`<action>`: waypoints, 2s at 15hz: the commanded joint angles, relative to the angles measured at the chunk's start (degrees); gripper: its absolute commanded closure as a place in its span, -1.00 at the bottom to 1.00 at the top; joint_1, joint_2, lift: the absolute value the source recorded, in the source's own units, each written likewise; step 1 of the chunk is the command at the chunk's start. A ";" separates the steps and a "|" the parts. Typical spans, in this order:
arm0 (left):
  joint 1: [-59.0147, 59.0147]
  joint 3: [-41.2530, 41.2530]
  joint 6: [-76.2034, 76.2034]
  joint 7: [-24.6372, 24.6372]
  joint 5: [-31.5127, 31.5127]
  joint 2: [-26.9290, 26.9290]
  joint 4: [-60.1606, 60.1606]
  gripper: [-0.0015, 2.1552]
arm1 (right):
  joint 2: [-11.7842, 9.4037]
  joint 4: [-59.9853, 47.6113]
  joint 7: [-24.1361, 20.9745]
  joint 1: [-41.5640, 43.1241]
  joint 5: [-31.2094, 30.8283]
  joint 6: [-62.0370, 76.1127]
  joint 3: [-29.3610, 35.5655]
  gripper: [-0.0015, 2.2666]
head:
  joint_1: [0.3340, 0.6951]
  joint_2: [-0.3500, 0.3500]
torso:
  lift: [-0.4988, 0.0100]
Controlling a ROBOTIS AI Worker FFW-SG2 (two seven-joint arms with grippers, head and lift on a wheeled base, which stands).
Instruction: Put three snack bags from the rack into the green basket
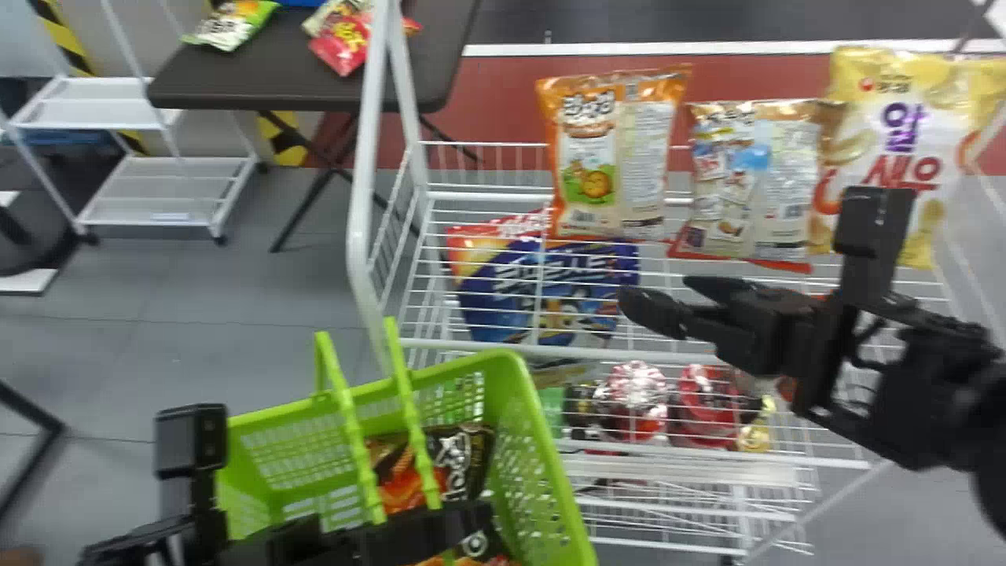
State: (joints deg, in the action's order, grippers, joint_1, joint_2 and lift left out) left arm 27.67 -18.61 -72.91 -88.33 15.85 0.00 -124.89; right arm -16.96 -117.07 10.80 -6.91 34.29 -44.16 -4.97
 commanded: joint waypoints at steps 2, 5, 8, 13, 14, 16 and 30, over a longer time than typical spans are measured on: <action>0.63 0.24 0.00 0.00 0.06 -0.15 -0.18 0.99 | 0.26 6.24 -2.80 3.84 -6.34 10.63 -5.93 -0.96 | 1.00 -0.04 | 0.96; 0.98 0.24 0.00 -0.09 0.06 -0.15 -0.44 0.99 | 2.55 13.27 -7.02 8.58 -13.98 20.30 -12.17 -0.96 | 1.00 -0.02 | 0.96; 1.42 0.33 0.00 -0.09 0.06 -0.15 -0.70 0.99 | 5.80 22.68 -11.94 14.47 -19.17 26.80 -18.23 -0.96 | 1.00 0.08 | 0.96; 2.13 -0.20 0.00 -0.53 0.15 -0.15 -1.14 0.99 | 10.54 36.65 -19.85 22.38 -26.11 30.14 -24.29 -0.96 | 1.00 0.21 | 0.96; 2.13 -0.20 0.00 -0.62 0.06 -0.15 -1.14 0.99 | 11.33 39.64 -19.85 23.97 -26.82 31.02 -24.47 -0.90 | 1.00 0.24 | 0.96; 2.21 -0.20 0.00 -0.71 0.06 -0.15 -1.05 0.99 | 12.30 43.33 -20.03 26.34 -26.99 31.02 -24.38 -0.66 | 1.00 0.27 | 0.96; 2.39 -0.82 0.00 -0.79 0.15 -0.15 -1.05 0.99 | 6.50 23.29 -18.01 15.79 -24.88 26.27 -19.55 0.99 | 1.00 0.21 | 0.96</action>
State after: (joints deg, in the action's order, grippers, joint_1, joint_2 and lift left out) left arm 30.06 -19.42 -72.91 -89.19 16.00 0.00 -125.95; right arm -9.20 -89.11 -7.36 11.13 8.29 -16.93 -25.53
